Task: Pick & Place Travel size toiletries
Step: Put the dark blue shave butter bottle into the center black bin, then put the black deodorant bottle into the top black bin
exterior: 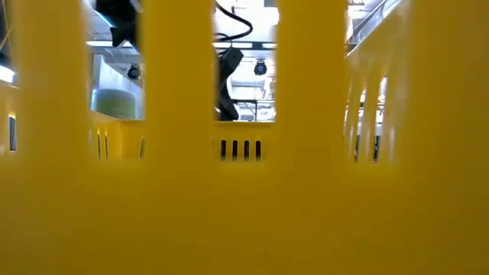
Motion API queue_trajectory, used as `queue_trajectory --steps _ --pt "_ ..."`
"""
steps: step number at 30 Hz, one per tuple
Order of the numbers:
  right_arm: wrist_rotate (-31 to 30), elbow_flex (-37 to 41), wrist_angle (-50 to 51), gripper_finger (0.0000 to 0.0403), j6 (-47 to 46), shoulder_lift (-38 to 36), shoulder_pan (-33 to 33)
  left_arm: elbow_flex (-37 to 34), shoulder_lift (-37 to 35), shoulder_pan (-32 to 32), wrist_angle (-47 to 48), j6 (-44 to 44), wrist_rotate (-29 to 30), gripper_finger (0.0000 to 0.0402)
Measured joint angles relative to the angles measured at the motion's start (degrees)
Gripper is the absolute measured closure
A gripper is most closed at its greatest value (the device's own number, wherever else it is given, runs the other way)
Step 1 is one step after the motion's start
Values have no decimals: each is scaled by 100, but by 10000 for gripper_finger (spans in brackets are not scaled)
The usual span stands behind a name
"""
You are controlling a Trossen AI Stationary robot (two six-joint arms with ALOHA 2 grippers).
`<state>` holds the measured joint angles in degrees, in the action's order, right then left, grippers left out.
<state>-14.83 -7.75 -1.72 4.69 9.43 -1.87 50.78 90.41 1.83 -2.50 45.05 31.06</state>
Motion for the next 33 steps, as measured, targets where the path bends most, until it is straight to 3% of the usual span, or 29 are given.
queue_trajectory --steps 24,28,33 --pt "0 0 4 401 11 0 -2 0 0 0 -147 -233 -91 220" --pt "0 0 13 401 11 0 0 0 0 0 -300 -359 -259 242" --pt "0 0 15 401 11 0 0 0 -2 0 -505 -649 -353 303"
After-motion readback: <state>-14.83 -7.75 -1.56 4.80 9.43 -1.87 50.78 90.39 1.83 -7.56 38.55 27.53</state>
